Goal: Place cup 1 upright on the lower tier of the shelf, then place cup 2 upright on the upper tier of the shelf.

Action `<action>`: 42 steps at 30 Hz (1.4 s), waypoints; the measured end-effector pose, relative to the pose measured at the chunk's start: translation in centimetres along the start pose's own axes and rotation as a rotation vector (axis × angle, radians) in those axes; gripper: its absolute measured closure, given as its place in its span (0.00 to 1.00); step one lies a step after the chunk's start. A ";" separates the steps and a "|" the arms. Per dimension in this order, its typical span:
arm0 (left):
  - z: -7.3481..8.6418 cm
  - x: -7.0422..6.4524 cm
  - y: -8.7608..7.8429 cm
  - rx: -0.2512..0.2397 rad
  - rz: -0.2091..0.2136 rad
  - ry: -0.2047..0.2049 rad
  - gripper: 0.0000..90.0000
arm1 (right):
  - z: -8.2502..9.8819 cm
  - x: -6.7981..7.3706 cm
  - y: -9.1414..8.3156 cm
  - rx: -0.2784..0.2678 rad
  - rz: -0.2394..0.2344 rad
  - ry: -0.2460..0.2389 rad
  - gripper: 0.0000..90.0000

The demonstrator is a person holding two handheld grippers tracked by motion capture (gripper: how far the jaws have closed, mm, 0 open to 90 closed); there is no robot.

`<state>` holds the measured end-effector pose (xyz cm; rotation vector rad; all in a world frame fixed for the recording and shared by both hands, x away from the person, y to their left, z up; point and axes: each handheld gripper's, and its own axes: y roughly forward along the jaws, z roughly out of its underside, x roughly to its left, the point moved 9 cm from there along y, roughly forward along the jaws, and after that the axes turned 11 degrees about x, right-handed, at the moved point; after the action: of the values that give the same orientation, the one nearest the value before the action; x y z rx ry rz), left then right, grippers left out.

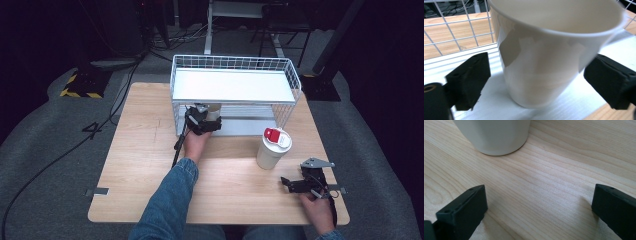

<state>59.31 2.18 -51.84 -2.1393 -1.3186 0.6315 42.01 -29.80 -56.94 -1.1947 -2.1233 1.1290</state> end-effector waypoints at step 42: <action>5.0 -3.6 -13.4 -0.023 0.138 0.159 0.05 | -0.1 0.0 0.1 0.000 -0.001 -0.002 0.00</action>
<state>45.96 4.91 -46.31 -2.2624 -1.1062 0.4908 42.10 -29.75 -56.93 -1.1933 -2.1256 1.1301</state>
